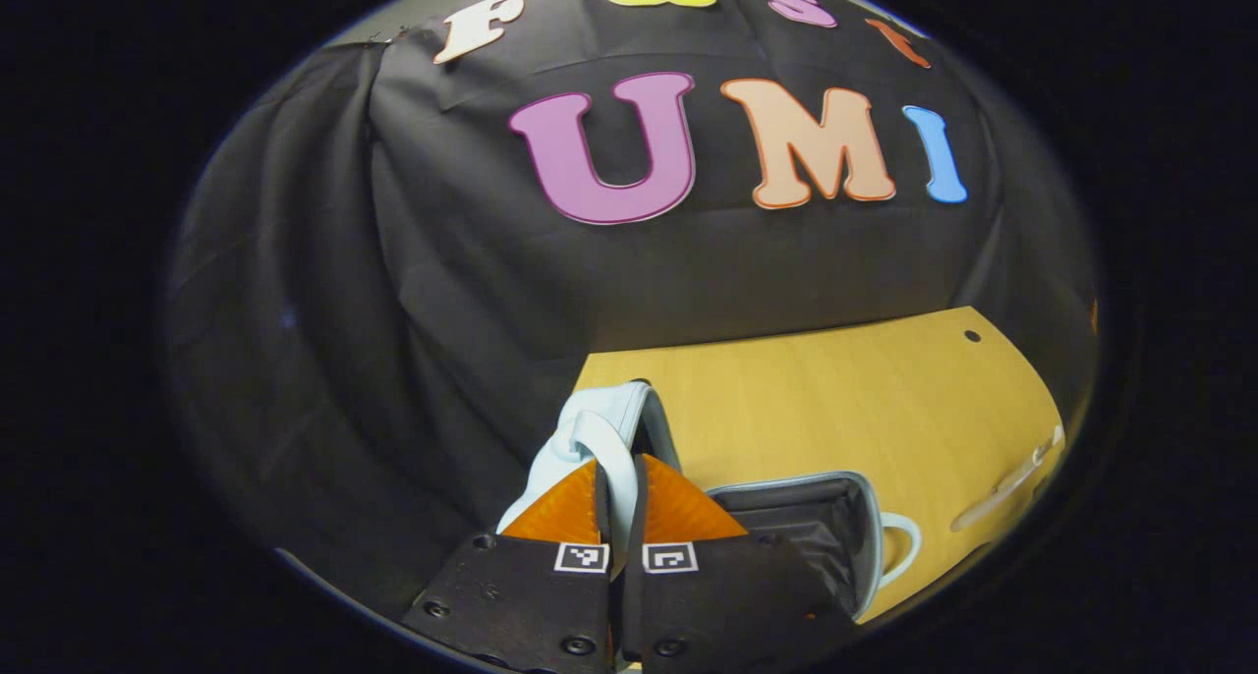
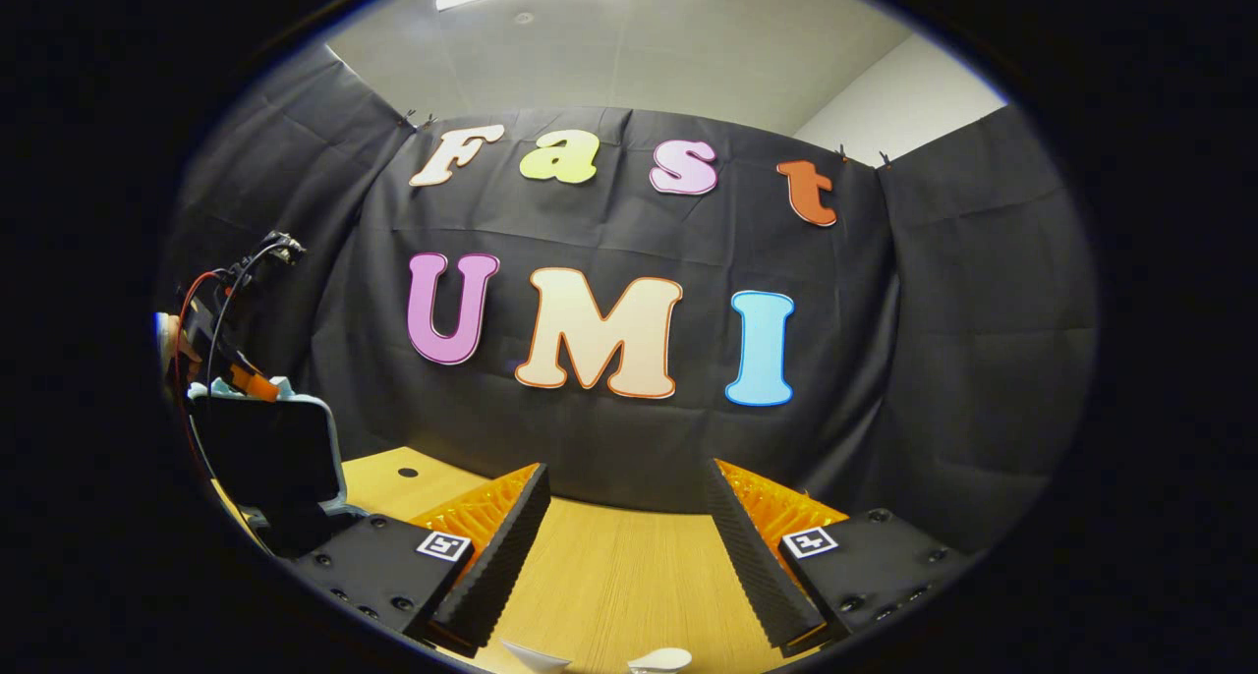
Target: First open the suitcase, pack the skin care products into it, and then close the suitcase.
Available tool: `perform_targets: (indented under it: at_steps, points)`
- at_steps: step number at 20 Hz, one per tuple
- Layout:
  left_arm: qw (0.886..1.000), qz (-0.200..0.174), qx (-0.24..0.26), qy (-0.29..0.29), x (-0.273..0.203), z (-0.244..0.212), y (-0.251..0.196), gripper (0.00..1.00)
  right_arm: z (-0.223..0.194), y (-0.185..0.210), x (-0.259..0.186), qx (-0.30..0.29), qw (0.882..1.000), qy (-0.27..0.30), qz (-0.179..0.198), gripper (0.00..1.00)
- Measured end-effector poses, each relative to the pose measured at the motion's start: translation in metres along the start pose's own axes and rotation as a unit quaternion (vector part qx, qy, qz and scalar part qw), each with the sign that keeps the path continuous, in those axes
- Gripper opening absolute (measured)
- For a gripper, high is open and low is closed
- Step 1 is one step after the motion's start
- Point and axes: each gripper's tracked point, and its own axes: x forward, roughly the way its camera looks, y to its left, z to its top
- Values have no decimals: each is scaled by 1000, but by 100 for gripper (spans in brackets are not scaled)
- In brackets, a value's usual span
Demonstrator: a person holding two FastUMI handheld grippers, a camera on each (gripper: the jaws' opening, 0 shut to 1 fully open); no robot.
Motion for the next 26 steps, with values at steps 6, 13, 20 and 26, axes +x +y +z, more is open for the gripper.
perform_targets:
  at_steps: [6, 13, 20, 26]
  points:
    - [998, 57, -14, 24, 28, -32, 79, 0, 0, 12, 2, -7, 1000, 9, -2, 99]
    - [991, 106, -38, 71, 54, -84, 149, 0, 5, 25, 3, -21, 1000, 5, -5, 98]
    - [978, 153, -77, 123, 67, -134, 161, 0, -3, 31, 2, -27, 999, 25, -4, 99]
    - [977, 200, -71, 24, 51, -79, 163, 95, -2, 27, -1, -32, 999, 24, -4, 99]
